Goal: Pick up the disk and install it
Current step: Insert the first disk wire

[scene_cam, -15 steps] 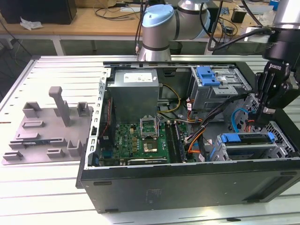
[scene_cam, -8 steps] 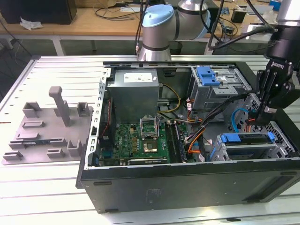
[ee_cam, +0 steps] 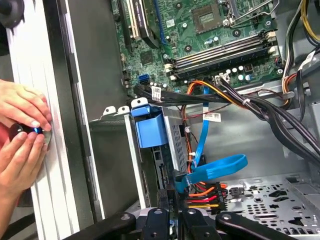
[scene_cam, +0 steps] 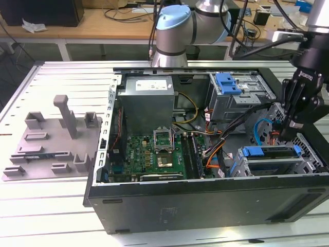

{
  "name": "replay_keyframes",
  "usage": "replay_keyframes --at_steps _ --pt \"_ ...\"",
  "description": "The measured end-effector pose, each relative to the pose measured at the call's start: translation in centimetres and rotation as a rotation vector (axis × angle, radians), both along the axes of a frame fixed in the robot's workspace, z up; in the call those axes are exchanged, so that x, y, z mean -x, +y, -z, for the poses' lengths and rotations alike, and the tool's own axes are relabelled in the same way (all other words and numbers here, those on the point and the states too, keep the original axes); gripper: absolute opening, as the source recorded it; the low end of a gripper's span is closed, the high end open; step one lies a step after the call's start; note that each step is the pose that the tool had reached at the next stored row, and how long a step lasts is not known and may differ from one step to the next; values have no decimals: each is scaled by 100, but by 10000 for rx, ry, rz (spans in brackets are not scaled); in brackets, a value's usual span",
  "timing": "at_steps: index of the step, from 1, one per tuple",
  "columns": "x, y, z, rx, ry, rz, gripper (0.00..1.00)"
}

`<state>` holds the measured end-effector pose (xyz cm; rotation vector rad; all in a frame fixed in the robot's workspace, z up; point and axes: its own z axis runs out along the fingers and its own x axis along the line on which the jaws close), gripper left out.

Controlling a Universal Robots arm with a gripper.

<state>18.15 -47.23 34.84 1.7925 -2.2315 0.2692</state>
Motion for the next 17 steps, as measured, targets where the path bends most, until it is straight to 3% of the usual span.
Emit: replay_keyframes --at_steps 2,4,9,15,17 --pt "5 -38 0 -129 -10 -2 16" --pt "14 -113 0 -421 -18 -20 16" --pt "37 -159 -1 -829 -11 -354 16" --pt "40 -168 0 -1078 -9 -932 16" --pt "50 -225 0 -1176 -32 -1056 16"
